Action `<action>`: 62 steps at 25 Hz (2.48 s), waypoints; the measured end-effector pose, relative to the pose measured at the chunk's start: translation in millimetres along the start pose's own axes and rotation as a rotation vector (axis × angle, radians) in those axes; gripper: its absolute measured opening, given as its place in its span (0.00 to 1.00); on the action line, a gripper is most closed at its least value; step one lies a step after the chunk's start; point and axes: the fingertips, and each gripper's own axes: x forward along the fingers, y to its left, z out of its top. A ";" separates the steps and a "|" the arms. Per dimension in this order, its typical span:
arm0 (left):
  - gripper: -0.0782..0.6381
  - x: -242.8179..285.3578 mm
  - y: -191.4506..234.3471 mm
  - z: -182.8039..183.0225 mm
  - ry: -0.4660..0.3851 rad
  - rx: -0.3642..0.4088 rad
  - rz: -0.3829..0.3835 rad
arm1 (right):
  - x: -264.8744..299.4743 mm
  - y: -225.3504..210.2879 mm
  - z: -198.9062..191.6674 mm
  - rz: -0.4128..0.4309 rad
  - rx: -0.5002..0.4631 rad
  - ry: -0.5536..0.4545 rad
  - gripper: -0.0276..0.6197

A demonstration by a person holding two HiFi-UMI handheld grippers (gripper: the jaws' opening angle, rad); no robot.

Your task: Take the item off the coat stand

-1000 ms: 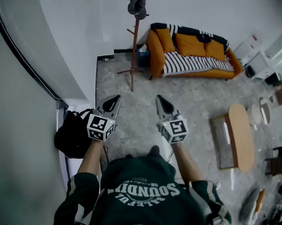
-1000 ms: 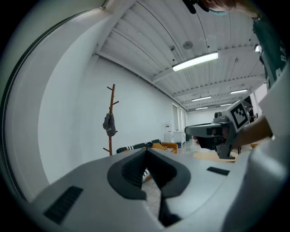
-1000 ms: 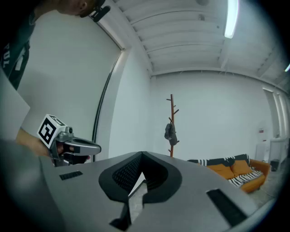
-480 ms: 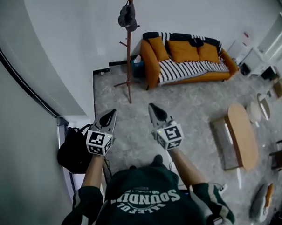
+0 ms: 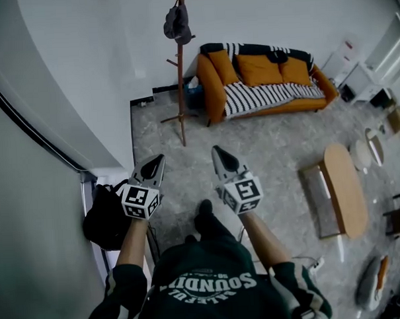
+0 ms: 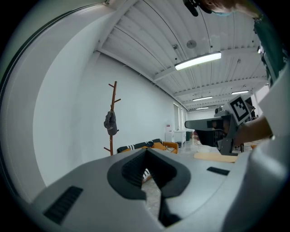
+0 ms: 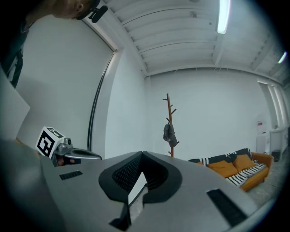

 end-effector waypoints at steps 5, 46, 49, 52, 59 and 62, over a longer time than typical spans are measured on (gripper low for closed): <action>0.11 25.9 12.9 5.4 -0.006 -0.012 0.002 | 18.7 -20.1 1.5 -0.023 0.007 0.035 0.04; 0.11 309.3 257.4 77.0 0.022 -0.060 0.182 | 383.2 -216.5 45.8 0.142 0.084 -0.082 0.04; 0.11 322.3 262.3 79.2 0.022 -0.057 0.160 | 391.5 -218.0 51.0 0.146 0.078 -0.083 0.04; 0.11 334.2 269.4 82.4 0.017 -0.054 0.141 | 401.2 -218.8 53.8 0.142 0.064 -0.063 0.04; 0.11 357.3 294.2 89.4 0.008 -0.047 0.105 | 433.9 -218.3 51.5 0.136 0.022 -0.031 0.04; 0.11 365.6 306.2 88.8 0.006 -0.048 0.091 | 447.7 -218.9 55.0 0.112 0.024 -0.028 0.05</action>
